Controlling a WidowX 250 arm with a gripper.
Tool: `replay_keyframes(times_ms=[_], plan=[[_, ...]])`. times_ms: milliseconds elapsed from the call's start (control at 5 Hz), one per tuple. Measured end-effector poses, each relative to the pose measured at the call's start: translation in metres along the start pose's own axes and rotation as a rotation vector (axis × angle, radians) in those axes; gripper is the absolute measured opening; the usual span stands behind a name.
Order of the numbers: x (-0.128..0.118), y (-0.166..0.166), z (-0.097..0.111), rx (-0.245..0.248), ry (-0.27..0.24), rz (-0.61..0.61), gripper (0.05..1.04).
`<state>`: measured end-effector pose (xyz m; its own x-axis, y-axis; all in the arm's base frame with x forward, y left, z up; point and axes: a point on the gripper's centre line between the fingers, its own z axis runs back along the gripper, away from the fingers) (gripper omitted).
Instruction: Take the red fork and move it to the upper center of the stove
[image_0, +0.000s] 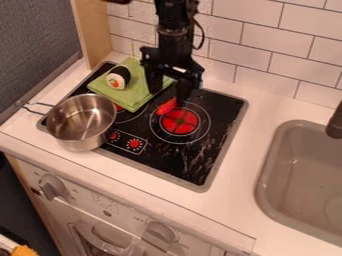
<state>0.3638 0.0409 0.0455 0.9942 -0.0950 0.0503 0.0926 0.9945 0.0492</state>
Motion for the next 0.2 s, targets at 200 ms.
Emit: replay_keyframes(times_ms=[200], plan=[[-0.0041, -0.0004, 0.0073, -0.010, -0.017, 0.021, 1.010]])
